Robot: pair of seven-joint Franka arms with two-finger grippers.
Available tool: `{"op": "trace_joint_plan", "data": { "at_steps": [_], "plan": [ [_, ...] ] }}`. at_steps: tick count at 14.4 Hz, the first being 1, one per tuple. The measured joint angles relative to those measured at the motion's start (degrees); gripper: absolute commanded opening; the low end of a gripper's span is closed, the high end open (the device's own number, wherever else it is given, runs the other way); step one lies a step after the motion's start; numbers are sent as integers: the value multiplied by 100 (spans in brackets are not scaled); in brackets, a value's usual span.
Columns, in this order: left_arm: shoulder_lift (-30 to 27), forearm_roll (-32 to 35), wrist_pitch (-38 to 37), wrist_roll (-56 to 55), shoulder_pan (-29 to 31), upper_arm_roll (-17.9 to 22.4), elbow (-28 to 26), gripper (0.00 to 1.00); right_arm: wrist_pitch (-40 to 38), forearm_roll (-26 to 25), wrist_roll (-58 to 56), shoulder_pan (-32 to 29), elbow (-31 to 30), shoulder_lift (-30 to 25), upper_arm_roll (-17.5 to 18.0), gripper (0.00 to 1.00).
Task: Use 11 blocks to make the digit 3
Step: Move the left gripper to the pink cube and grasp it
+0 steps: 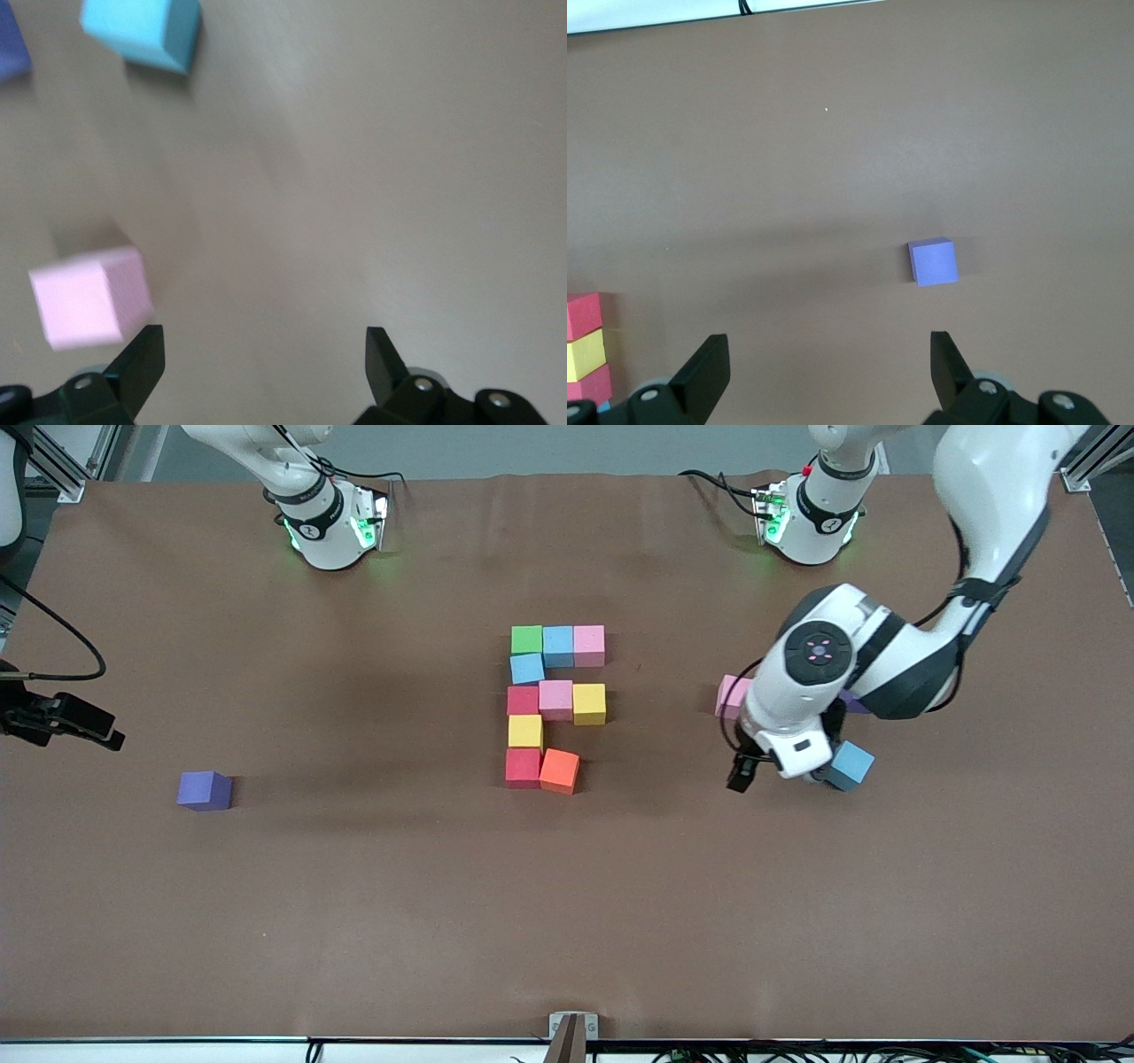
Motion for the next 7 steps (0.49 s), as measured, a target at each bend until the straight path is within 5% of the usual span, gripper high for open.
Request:
{"op": "trace_joint_plan", "data": {
  "at_steps": [3, 7],
  "plan": [
    [-12, 464, 299, 118, 1137, -766, -956, 100, 28, -19, -28, 0, -89, -78, 0, 100],
    [-26, 501, 1154, -41, 1766, -843, -1924, 100, 34, -180, -53, 0, -66, -133, 4, 100]
  ]
}}
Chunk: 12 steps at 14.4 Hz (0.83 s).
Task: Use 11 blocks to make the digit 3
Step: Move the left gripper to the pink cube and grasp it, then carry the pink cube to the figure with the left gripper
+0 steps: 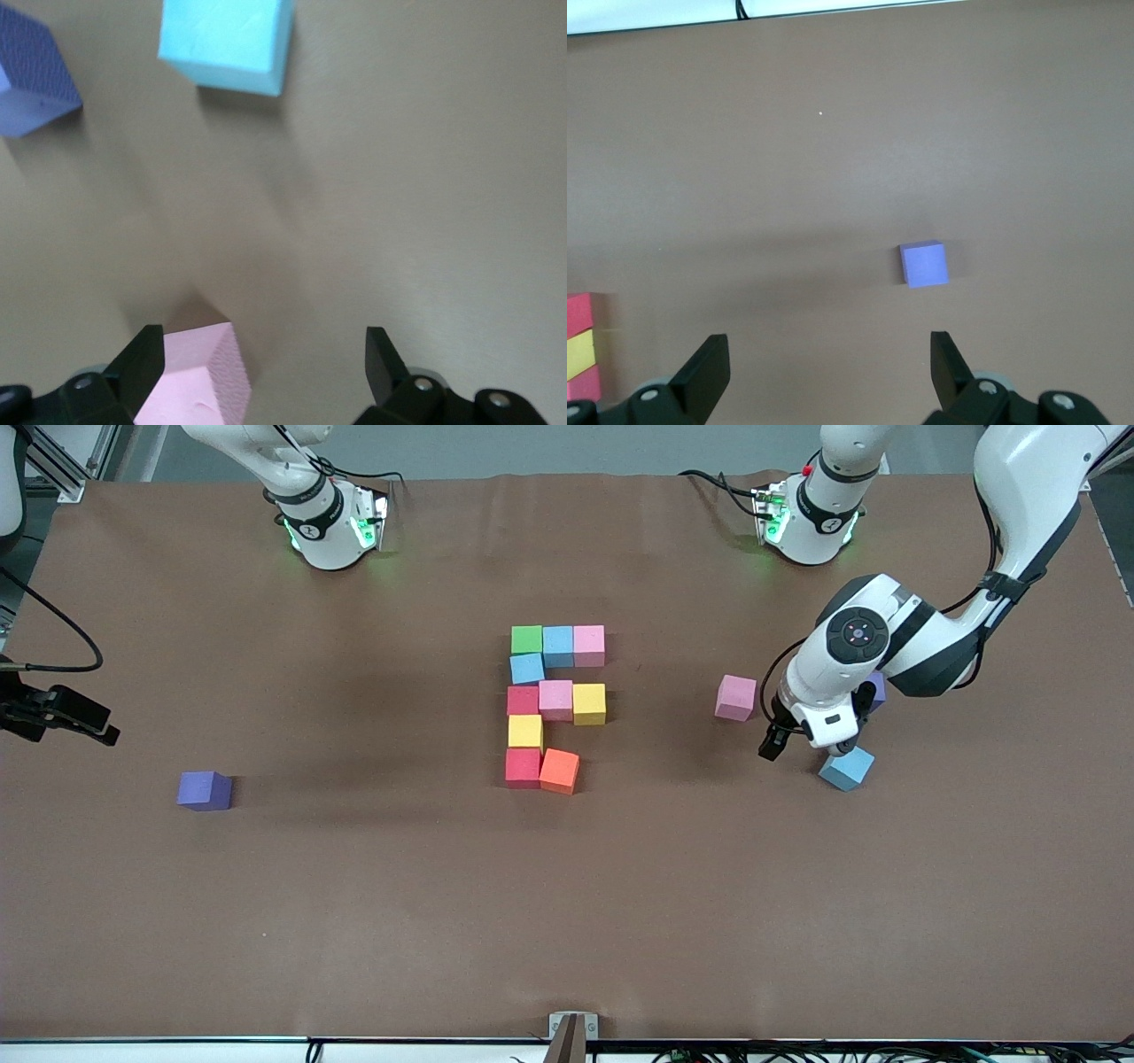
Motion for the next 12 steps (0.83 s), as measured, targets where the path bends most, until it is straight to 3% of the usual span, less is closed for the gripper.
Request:
{"op": "trace_joint_plan", "data": {
  "at_steps": [12],
  "plan": [
    [2, 401, 596, -1771, 43, -58, -970, 100, -434, -143, -243, -3, 228, -146, -14, 100]
  ]
}}
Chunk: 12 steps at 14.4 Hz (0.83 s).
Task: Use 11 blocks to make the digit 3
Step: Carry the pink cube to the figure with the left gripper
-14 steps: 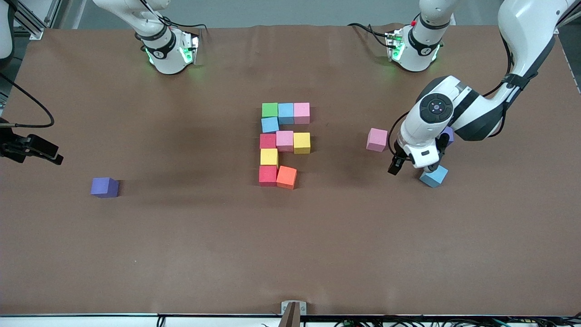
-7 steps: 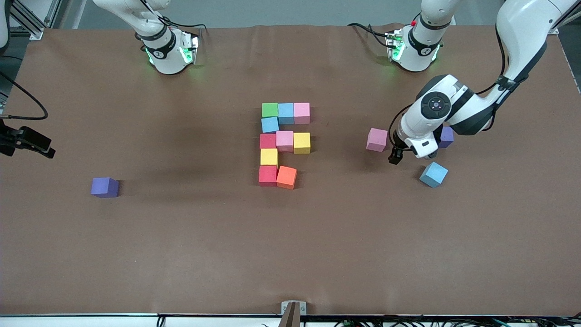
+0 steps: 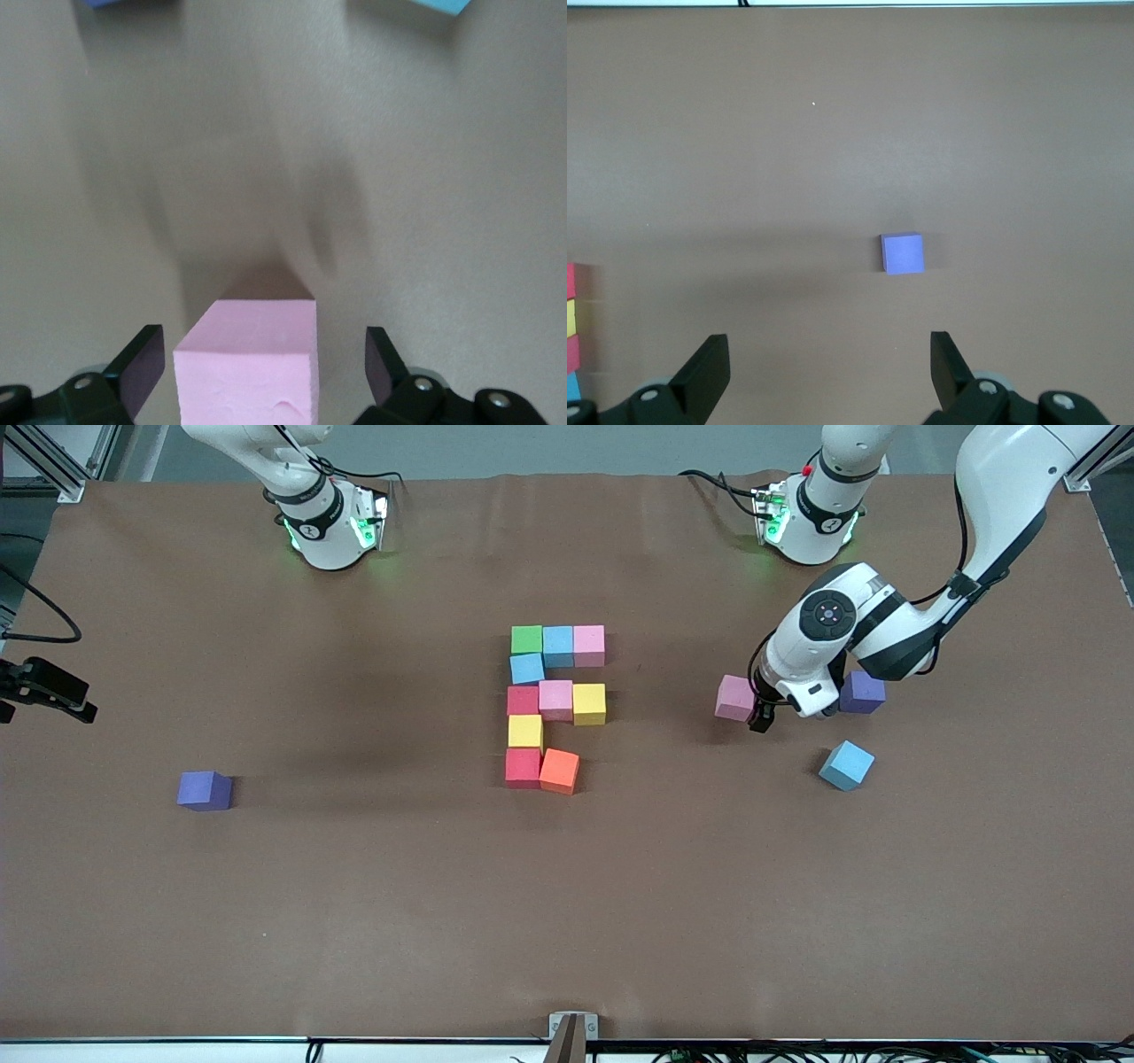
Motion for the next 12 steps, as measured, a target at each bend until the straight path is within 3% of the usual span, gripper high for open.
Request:
{"op": "trace_joint_plan", "data": {
  "at_steps": [5, 6, 12],
  "plan": [
    [50, 130, 185, -258, -128, -4, -206, 100, -24, 0, 396, 66, 3, -19, 83, 100],
    [73, 134, 195, -270, -138, -4, -234, 96, -24, -1, 366, 66, 3, -19, 84, 100],
    [247, 303, 212, -276, -130, 11, -240, 35, -33, -2, 88, 62, 3, -20, 29, 100]
  ]
}}
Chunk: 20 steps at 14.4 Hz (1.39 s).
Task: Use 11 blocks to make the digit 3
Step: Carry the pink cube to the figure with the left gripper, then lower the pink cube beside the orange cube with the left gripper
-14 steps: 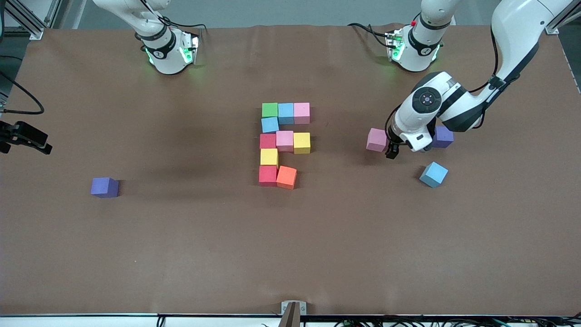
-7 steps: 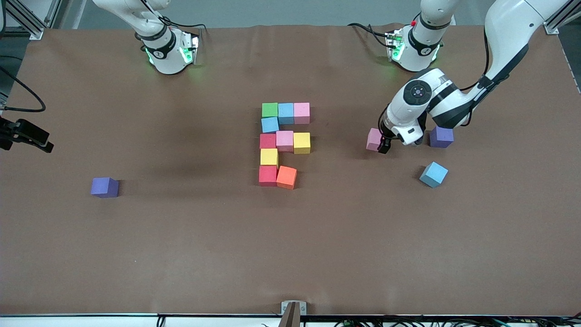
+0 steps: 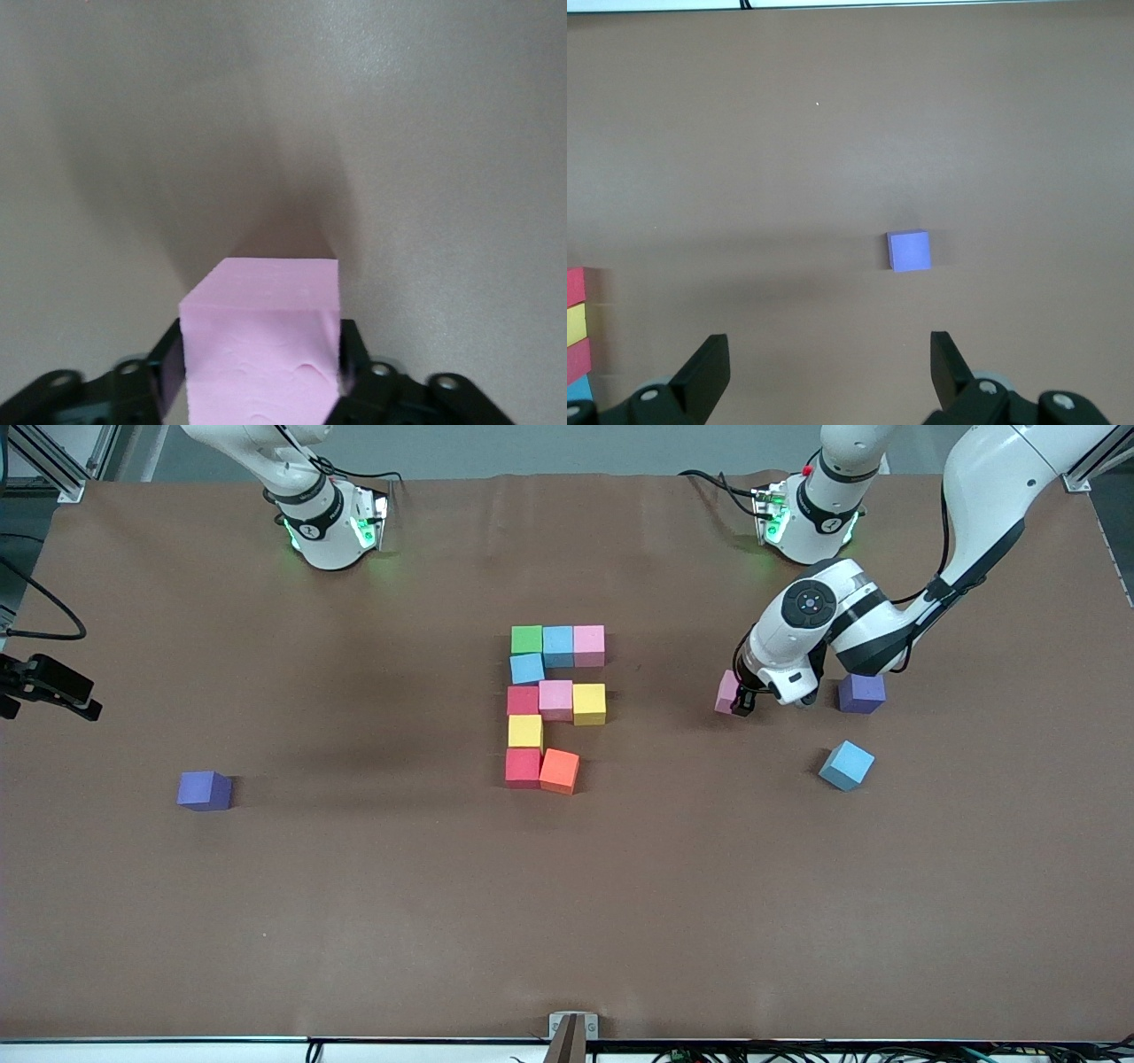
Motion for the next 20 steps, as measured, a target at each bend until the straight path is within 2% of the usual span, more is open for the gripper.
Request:
{"op": "trace_joint_plan", "data": {
  "at_steps": [2, 5, 8, 10, 12, 14, 17, 20],
  "plan": [
    [2, 5, 3, 0, 6, -10, 23, 25, -12, 0, 0, 0, 0, -1, -5, 100],
    [5, 34, 25, 0, -57, -8, 245, 21, -188, 0, 0, 0, 3, -13, -4, 100],
    [36, 34, -103, -4, -479, 31, 968, 20, -221, 0, 0, 0, -1, -55, -4, 100],
    [154, 27, -461, -44, -1081, 247, 1664, 20, -134, 0, 0, 0, -82, -93, -4, 100],
    [415, -88, -849, -78, -1894, 644, 2493, 22, 91, 0, 0, 0, -297, -192, -4, 100],
    [694, -404, -1072, -79, -2864, 1232, 3367, 21, 139, 0, 0, 0, -413, -291, -5, 100],
    [865, -1164, -1143, -83, -4322, 2336, 4370, 21, 153, 0, 0, 0, -401, -377, -5, 100],
    [939, -1982, -1182, -93, -5534, 3428, 5016, 21, 152, 0, 0, 0, -396, -413, -6, 100]
  ]
}}
